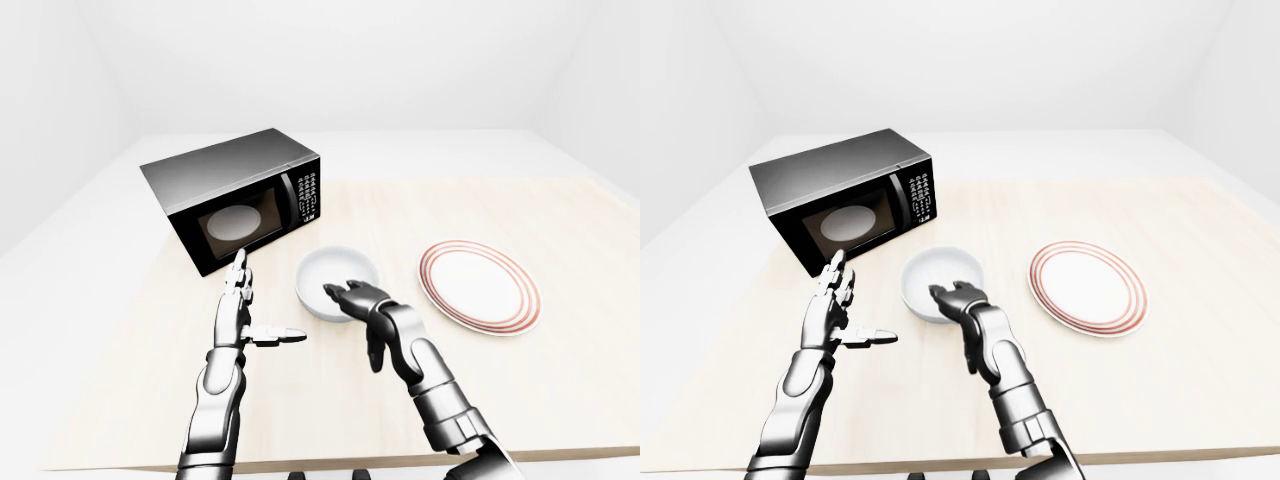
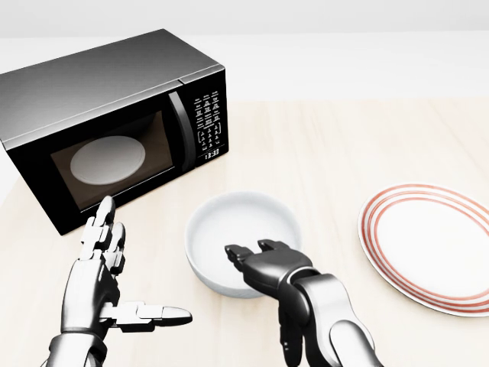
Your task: Pick up the white bowl and put it on the plate.
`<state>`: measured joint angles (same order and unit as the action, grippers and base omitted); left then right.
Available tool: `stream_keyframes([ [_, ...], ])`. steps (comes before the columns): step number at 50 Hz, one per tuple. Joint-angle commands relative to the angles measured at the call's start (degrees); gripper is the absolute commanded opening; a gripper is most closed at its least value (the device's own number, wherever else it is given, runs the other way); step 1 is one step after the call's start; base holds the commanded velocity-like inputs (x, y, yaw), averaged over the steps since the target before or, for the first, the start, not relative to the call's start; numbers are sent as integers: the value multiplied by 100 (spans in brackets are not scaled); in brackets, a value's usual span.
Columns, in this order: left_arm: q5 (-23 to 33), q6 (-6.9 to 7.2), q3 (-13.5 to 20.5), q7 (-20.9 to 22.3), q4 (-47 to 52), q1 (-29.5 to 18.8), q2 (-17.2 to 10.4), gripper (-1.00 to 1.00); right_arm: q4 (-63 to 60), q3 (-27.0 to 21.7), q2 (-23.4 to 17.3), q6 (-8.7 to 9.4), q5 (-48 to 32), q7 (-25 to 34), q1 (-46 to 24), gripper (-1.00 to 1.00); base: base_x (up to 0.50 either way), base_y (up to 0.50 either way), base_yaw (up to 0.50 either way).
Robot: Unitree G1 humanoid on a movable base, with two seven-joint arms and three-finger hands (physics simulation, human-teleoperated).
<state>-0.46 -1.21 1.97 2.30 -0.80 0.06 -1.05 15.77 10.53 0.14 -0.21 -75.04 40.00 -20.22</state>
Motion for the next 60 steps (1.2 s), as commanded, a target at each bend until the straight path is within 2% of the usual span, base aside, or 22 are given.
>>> stream_keyframes([
  [1, 1, -1, 0, 1, 0, 0, 0, 100, 54, 0, -4, 5, -16, 0, -22, 100, 0, 0, 0],
  [5, 0, -1, 1, -1, 0, 0, 1, 100, 123, 3, -11, -23, -13, 0, -4, 100, 0, 0, 0],
  [6, 0, -2, 0, 0, -1, 0, 0, 100, 61, 5, -2, -5, -12, 0, -1, 59, 0, 0, 0],
  [7, 1, -3, 0, 0, -1, 0, 0, 100, 56, 8, 2, -8, -11, 0, 7, -62, 0, 0, 0],
  [8, 1, -4, 0, 0, -1, 0, 0, 100, 44, 10, 3, -10, -9, 0, 17, -100, 0, 0, 0],
  [27, 0, -1, 0, 1, 0, 0, 0, 100, 178, 44, 49, -65, 17, -21, 25, -100, 0, 0, 0],
  [33, 0, -1, 1, -1, 0, 0, 1, 100, -81, 4, 113, -13, 183, -162, -63, -100, 0, 0, 0],
  [45, -10, -19, -1, -2, -40, -15, 4, 100, -392, -140, 218, 201, 630, -980, -499, -100, 0, 0, 0],
  [54, -14, -46, 0, -4, -81, -29, -1, 100, -690, -212, 226, 470, 897, -1153, -791, -100, 0, 0, 0],
  [60, -16, -63, 7, 6, -95, -33, -7, 100, -716, -214, 213, 521, 931, -1280, -874, -100, 0, 0, 0],
])
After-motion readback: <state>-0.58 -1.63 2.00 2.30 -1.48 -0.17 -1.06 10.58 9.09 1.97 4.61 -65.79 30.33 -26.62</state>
